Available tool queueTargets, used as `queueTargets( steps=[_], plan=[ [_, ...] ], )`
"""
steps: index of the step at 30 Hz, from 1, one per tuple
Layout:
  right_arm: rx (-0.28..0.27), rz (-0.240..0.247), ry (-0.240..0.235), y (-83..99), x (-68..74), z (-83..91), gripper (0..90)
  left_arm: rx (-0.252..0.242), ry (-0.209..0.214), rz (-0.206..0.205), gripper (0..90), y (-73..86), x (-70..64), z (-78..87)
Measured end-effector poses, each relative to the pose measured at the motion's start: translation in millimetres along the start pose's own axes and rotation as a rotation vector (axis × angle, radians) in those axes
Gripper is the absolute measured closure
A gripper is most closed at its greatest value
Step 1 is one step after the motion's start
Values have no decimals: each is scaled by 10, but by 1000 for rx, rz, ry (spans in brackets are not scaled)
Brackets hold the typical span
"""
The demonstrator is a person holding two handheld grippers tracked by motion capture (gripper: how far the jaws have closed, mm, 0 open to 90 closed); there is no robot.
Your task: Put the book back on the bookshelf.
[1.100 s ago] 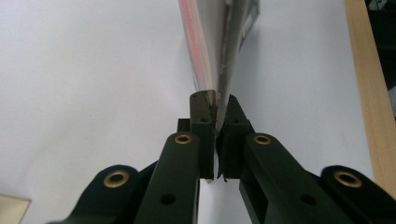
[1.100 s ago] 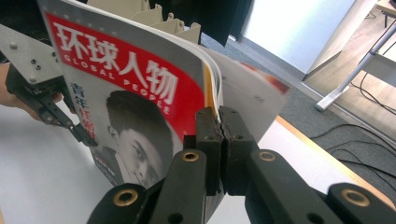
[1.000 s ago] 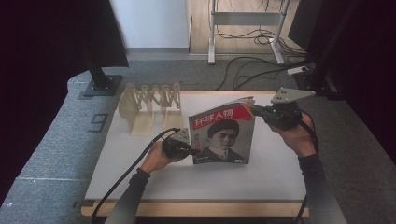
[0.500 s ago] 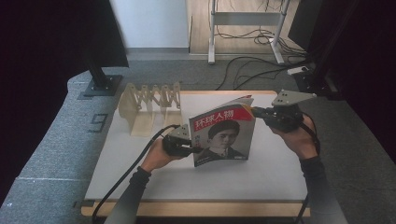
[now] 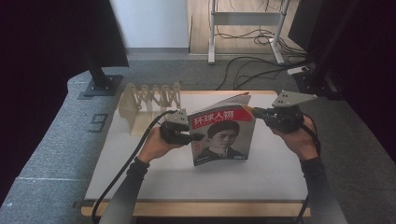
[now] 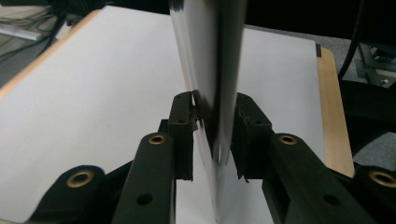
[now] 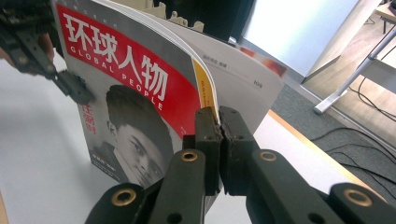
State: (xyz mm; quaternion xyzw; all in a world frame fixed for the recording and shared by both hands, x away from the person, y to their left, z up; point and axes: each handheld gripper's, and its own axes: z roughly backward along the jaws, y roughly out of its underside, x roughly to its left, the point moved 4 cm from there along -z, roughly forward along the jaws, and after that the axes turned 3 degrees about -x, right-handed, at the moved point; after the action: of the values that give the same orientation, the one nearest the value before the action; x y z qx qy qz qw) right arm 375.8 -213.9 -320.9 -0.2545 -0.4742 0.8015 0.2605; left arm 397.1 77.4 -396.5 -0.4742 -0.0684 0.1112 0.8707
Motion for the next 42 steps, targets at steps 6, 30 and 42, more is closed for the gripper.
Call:
queueTargets(
  steps=[6, 30, 42],
  plan=[
    [-2, -1, -2, 0, 4, -1, 855, -12, -28, -7, 748, -166, 15, 31],
    [76, -112, 21, 665, -116, -190, 438, -42, -63, 32, 867, -191, 46, 69],
    [109, -187, 56, 1183, -79, -325, 253, -27, -81, 88, 868, -159, 77, 312]
  ],
)
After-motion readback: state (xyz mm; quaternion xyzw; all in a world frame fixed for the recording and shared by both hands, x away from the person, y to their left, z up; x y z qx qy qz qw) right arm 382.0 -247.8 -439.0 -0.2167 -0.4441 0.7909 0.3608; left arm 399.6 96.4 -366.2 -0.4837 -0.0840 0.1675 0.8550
